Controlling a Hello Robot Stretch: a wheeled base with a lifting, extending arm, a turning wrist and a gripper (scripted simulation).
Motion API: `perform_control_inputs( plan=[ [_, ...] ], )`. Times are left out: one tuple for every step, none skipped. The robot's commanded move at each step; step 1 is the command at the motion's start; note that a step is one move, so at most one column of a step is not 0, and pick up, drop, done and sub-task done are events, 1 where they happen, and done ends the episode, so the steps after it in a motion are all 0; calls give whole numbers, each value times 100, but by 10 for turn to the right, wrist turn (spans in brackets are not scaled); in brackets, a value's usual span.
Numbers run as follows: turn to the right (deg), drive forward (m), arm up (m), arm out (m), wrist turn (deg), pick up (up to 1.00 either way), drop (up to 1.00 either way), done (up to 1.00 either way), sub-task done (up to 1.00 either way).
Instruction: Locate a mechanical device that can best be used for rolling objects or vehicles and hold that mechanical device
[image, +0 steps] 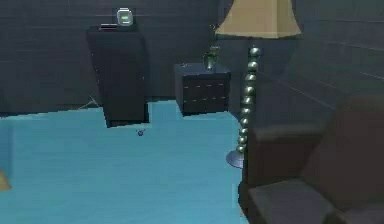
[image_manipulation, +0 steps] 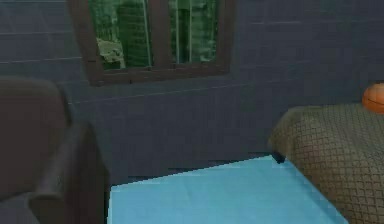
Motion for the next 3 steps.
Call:
perform_control_inputs(
  plan=[
    [-450, 0, 0, 0, 0, 0, 0, 0, 0],
    [-300, 0, 0, 0, 0, 0, 0, 0, 0],
    [0, 100, 0, 0, 0, 0, 0, 0, 0]
  ],
)
